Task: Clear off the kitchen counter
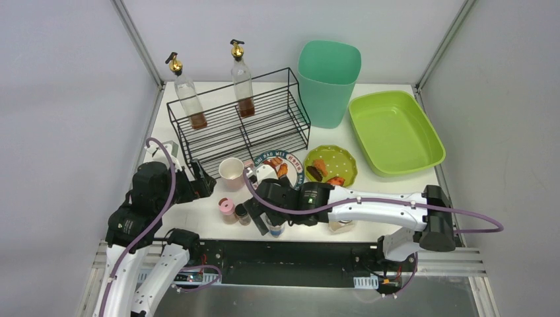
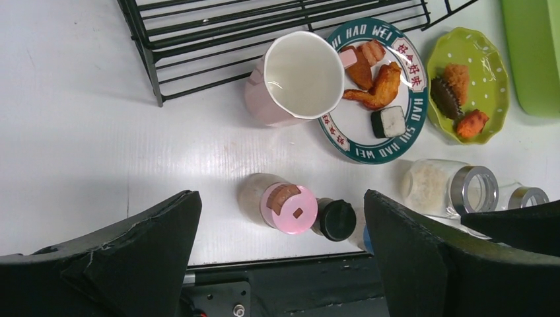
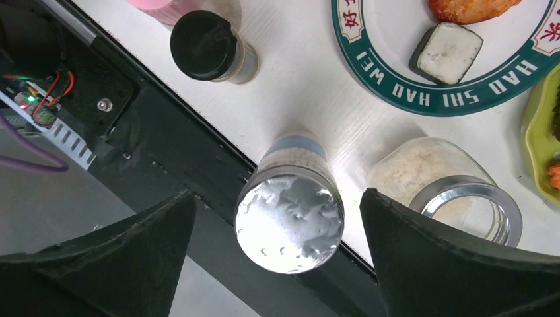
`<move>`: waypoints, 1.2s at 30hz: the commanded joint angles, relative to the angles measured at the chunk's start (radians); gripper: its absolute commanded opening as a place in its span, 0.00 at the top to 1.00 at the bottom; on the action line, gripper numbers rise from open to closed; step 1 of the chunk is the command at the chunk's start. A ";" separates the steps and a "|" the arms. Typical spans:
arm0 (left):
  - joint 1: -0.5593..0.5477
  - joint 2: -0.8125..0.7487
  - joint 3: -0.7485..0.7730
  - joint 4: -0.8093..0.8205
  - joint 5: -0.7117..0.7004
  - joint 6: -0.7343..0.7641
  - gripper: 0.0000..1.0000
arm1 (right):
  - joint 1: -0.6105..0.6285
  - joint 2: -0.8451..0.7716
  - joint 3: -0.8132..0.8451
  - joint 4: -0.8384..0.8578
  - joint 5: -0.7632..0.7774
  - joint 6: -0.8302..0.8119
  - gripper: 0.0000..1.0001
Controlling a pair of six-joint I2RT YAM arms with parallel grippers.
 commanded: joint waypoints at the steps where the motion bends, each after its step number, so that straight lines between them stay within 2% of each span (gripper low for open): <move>1: 0.008 -0.012 -0.039 0.058 -0.030 -0.029 0.01 | 0.023 0.040 0.074 -0.071 0.088 0.017 0.01; 7: 0.009 -0.026 -0.075 0.103 -0.018 -0.028 0.01 | 0.036 0.052 0.064 -0.114 0.140 0.054 0.02; 14: 0.009 -0.055 -0.114 0.129 -0.028 -0.029 0.01 | 0.066 0.047 0.033 -0.119 0.159 0.092 0.07; 25: 0.008 -0.041 -0.124 0.138 -0.025 -0.026 0.01 | 0.079 -0.019 -0.087 0.040 0.189 0.134 0.18; 36: 0.008 -0.036 -0.126 0.142 -0.016 -0.023 0.01 | 0.141 -0.072 -0.239 0.280 0.331 0.112 0.19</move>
